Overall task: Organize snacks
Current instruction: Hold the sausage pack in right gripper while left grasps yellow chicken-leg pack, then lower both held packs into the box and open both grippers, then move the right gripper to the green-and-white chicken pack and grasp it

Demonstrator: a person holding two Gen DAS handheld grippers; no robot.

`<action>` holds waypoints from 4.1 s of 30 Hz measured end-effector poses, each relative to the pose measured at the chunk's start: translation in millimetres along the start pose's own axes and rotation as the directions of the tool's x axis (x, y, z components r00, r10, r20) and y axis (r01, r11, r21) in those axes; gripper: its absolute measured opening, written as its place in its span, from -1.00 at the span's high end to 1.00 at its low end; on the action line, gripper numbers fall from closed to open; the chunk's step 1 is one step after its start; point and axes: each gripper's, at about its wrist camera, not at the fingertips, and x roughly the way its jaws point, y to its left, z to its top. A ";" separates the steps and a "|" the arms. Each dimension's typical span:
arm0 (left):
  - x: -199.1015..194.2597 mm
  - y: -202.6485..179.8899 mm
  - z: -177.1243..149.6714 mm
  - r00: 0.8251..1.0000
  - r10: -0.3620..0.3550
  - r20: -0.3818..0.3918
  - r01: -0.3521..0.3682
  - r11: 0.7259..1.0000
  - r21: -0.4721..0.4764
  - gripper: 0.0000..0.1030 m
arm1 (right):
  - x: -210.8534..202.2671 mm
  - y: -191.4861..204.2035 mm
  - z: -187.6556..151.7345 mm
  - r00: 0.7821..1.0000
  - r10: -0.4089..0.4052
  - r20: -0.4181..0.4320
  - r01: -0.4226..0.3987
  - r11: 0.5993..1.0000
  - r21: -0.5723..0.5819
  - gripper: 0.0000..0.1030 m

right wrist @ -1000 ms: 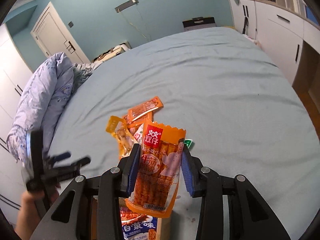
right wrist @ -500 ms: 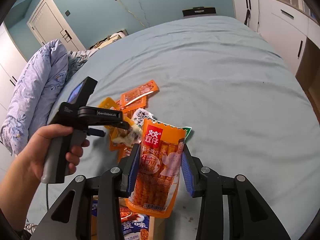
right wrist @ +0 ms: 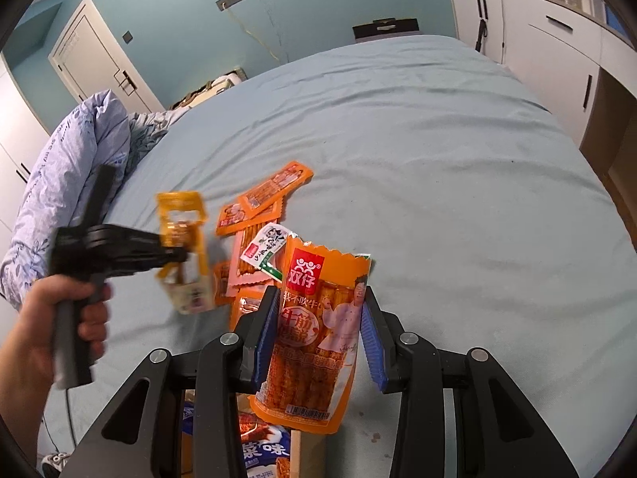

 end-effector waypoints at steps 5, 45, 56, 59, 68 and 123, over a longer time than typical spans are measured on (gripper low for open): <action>-72.5 -0.5 -44.5 0.994 -0.065 0.093 0.055 0.992 0.110 0.70 | -4.6 5.4 -13.4 1.000 -0.023 -0.007 0.022 0.999 -0.025 0.28; -76.5 27.3 -155.1 0.970 -0.035 0.240 -0.030 0.964 0.263 -0.47 | -49.1 59.1 -81.4 0.997 -0.051 0.054 0.060 0.979 -0.194 -0.27; -79.5 20.5 -156.1 0.957 0.006 0.291 -0.096 0.950 0.297 -0.47 | -60.1 15.2 -57.5 0.982 -0.158 0.100 0.159 0.987 0.004 -0.48; -77.6 22.4 -152.5 0.961 -0.007 0.276 -0.076 0.955 0.286 -0.47 | -51.9 15.9 -59.4 0.977 -0.200 0.080 0.199 0.980 0.020 -0.49; -78.2 19.2 -143.7 0.958 -0.015 0.287 -0.072 0.954 0.290 -0.48 | -34.6 -6.0 -45.9 0.986 -0.169 -0.013 0.169 0.972 0.164 -0.49; -33.4 32.2 -43.7 0.954 0.097 0.284 -0.163 0.962 0.220 -0.52 | 179.3 47.3 49.5 0.951 -0.212 -0.223 0.105 0.906 -0.410 -0.53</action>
